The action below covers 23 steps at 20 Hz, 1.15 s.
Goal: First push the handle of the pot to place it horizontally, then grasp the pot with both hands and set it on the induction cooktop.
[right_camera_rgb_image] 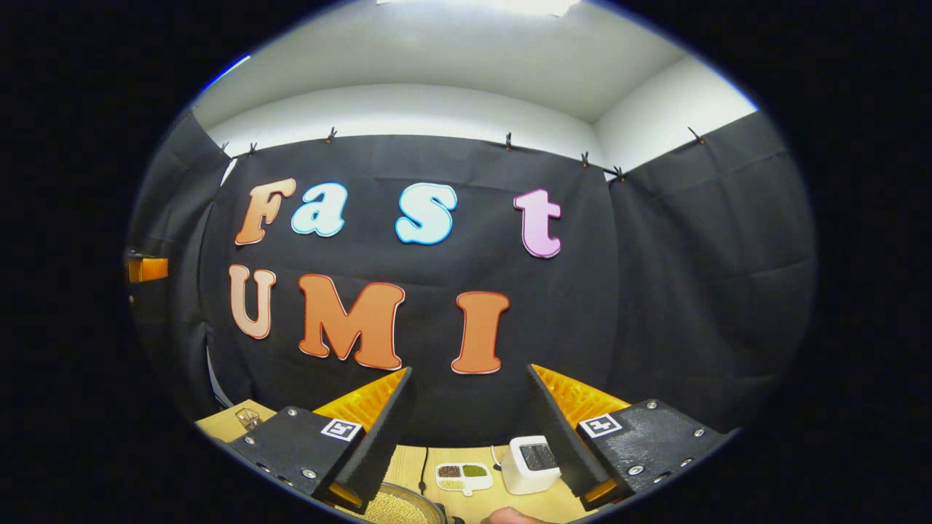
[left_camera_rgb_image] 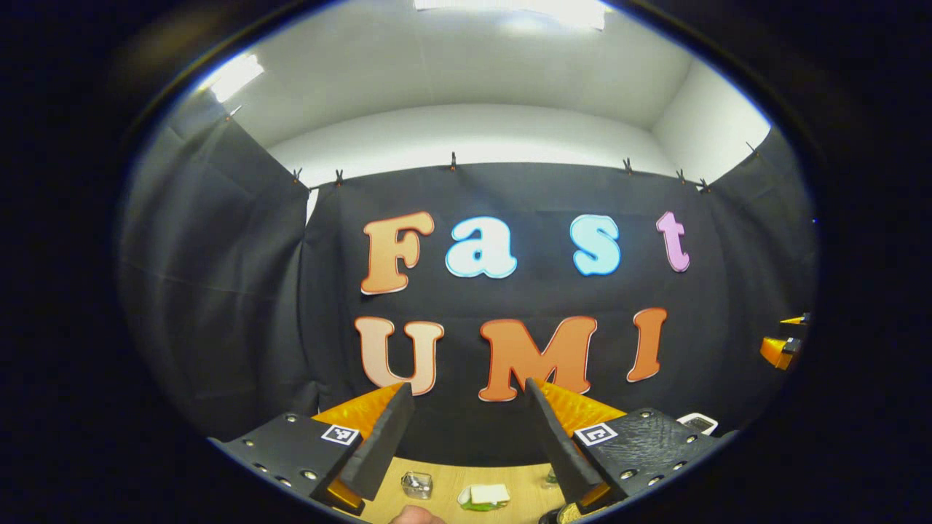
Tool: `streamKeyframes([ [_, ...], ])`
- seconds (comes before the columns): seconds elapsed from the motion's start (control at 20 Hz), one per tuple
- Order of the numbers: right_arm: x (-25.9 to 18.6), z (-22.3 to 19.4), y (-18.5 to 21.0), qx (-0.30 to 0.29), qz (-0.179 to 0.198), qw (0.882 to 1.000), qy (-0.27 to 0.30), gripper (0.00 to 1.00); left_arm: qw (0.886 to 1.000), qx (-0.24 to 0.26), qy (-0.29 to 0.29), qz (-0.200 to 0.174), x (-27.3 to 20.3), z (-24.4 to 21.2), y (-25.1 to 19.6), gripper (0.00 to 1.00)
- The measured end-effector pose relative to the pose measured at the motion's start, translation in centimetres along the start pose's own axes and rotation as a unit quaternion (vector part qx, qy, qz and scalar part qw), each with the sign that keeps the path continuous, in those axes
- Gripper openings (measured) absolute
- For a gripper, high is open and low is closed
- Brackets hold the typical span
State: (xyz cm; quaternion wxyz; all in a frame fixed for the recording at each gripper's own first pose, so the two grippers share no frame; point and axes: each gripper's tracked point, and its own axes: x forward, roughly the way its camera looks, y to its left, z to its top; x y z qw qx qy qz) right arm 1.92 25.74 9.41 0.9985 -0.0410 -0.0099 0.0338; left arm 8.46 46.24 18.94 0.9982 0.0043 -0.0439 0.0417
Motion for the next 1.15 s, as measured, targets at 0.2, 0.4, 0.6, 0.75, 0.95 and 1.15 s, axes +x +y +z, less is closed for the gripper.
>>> streamKeyframes([
  [0.2,-0.3,4.4,1.0,-0.022,0.013,0.999,-0.031,0.89,0.999,0.019,-0.032,0.007,-0.7,4.5,-0.7,0.92],
  [0.4,-1.7,7.9,1.7,-0.024,0.035,0.998,-0.051,0.97,0.999,-0.010,-0.035,-0.001,-1.4,6.9,-1.6,0.92],
  [0.6,-2.0,10.3,1.7,-0.016,0.044,0.997,-0.062,0.96,0.998,-0.001,-0.056,-0.002,-2.4,9.9,-1.7,0.92],
  [0.75,-2.2,11.5,0.8,-0.017,0.046,0.997,-0.056,0.95,0.997,-0.009,-0.074,0.005,-2.6,12.1,-1.3,0.92],
  [0.95,-2.1,13.7,0.4,-0.019,0.056,0.997,-0.059,0.95,0.998,0.019,-0.057,0.025,-2.7,12.8,-0.2,0.91],
  [1.15,-2.1,13.6,-0.5,-0.012,0.049,0.997,-0.059,0.95,0.999,0.000,-0.049,0.012,-3.1,11.5,-0.9,0.92],
])
